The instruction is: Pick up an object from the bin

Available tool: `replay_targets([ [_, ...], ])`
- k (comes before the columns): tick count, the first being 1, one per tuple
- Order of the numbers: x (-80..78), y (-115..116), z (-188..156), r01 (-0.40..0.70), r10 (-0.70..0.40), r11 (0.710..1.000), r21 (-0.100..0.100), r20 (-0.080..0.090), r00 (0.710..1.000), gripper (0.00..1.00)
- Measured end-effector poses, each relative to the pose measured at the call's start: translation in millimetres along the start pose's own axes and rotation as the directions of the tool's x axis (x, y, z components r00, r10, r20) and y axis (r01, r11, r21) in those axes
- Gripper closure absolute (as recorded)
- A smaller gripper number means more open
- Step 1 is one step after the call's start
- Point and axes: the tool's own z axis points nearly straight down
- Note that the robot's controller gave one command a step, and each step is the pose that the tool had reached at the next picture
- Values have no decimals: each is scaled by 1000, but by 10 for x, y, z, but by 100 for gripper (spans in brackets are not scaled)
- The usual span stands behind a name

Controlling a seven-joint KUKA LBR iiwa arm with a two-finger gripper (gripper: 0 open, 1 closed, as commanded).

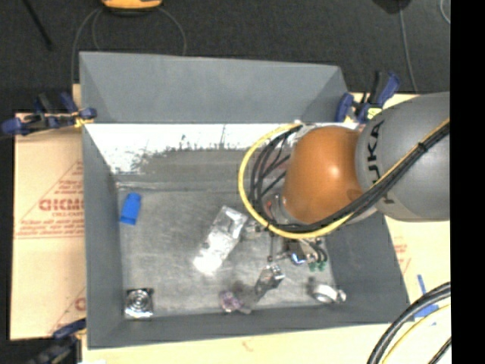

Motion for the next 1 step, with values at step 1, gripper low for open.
replay_targets([
  [1,-127,20,45,125,-125,992,11,8,992,0],
])
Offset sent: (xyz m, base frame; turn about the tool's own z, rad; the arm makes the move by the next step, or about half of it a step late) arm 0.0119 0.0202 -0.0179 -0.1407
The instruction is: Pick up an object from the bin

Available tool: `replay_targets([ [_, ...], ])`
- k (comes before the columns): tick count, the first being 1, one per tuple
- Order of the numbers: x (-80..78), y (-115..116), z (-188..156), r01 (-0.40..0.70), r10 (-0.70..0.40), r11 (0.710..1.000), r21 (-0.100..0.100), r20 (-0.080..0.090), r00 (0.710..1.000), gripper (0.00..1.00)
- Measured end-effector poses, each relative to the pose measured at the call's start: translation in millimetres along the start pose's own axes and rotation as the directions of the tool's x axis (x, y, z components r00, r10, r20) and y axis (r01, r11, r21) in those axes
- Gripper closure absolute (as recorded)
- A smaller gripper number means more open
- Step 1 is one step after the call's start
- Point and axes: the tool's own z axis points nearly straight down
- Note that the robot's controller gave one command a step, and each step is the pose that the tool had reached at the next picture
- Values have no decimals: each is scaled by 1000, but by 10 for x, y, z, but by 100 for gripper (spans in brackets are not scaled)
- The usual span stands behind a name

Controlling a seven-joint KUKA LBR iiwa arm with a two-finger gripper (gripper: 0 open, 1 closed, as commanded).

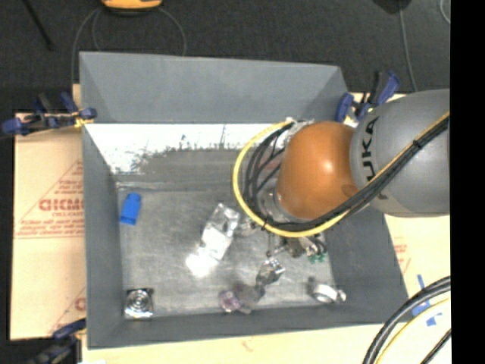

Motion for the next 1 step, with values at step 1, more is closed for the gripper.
replay_targets([
  [1,9,59,76,27,-27,1000,-9,-8,1000,0],
])
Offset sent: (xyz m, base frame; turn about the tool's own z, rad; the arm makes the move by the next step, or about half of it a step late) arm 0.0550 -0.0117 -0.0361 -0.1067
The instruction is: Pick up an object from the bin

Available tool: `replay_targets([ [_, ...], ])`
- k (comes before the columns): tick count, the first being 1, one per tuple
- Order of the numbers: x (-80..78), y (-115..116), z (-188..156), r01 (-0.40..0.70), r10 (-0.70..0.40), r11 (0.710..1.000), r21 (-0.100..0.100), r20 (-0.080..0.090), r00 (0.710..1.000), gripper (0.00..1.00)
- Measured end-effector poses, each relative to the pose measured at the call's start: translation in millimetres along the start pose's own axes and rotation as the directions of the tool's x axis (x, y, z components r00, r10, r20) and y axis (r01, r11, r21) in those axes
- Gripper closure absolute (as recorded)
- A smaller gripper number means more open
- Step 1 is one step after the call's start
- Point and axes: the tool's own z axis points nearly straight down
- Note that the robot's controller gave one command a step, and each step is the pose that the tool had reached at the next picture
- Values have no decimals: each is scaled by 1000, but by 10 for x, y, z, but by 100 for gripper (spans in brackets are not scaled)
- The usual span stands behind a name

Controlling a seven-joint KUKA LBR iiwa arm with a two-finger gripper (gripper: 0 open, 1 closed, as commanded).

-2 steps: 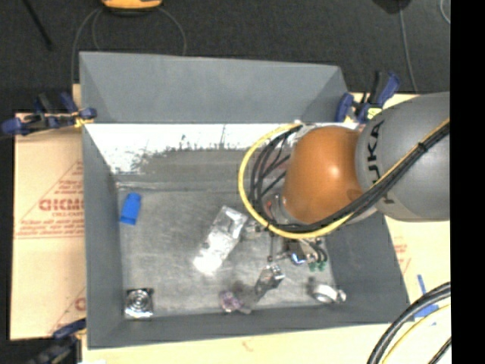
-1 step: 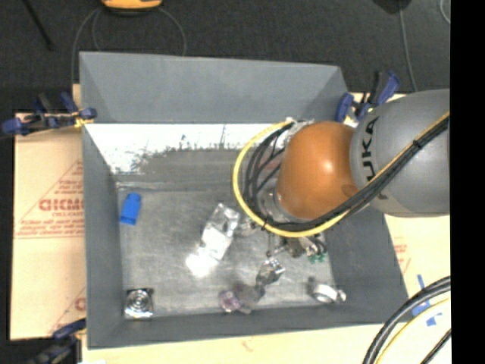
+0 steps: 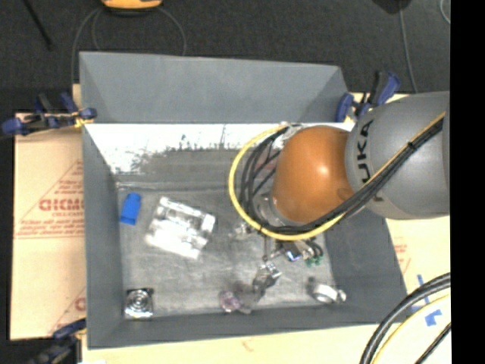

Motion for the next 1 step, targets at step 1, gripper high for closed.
replay_targets([
  [1,-262,267,-451,-30,30,1000,-1,9,1000,0],
])
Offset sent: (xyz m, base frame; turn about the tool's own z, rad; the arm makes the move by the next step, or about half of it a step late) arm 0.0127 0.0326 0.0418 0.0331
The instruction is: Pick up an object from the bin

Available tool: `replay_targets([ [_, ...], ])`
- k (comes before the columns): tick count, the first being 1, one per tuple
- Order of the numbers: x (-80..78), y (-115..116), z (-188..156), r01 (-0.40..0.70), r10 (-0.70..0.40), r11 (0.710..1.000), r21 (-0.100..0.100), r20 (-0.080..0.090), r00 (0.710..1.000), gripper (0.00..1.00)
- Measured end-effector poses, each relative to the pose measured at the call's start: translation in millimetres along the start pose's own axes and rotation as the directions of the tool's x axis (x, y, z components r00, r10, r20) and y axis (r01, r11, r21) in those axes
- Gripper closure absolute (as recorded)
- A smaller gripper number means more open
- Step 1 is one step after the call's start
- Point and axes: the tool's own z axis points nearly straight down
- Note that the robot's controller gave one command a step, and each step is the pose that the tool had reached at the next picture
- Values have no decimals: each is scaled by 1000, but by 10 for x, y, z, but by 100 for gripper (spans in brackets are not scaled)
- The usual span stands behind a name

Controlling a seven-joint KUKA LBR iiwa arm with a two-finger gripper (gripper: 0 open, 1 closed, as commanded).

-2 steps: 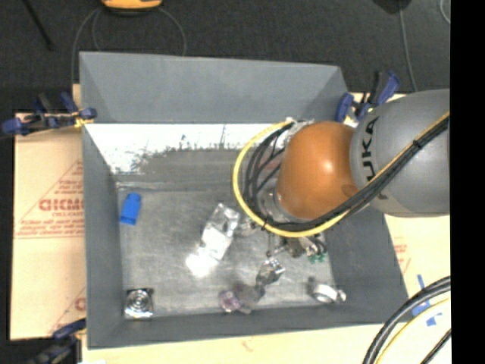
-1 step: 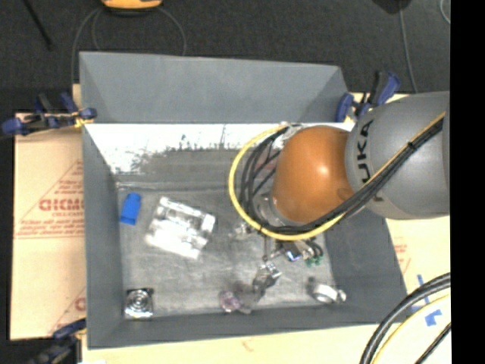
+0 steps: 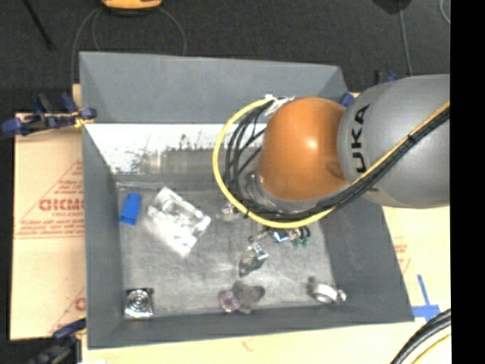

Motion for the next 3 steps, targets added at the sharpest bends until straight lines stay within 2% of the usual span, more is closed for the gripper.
replay_targets([
  [1,-678,-42,-286,-45,45,999,-1,2,999,0],
  [2,-1243,304,1002,175,-175,985,4,0,985,0],
  [3,-1212,288,1015,176,-176,984,1,-22,984,100],
])
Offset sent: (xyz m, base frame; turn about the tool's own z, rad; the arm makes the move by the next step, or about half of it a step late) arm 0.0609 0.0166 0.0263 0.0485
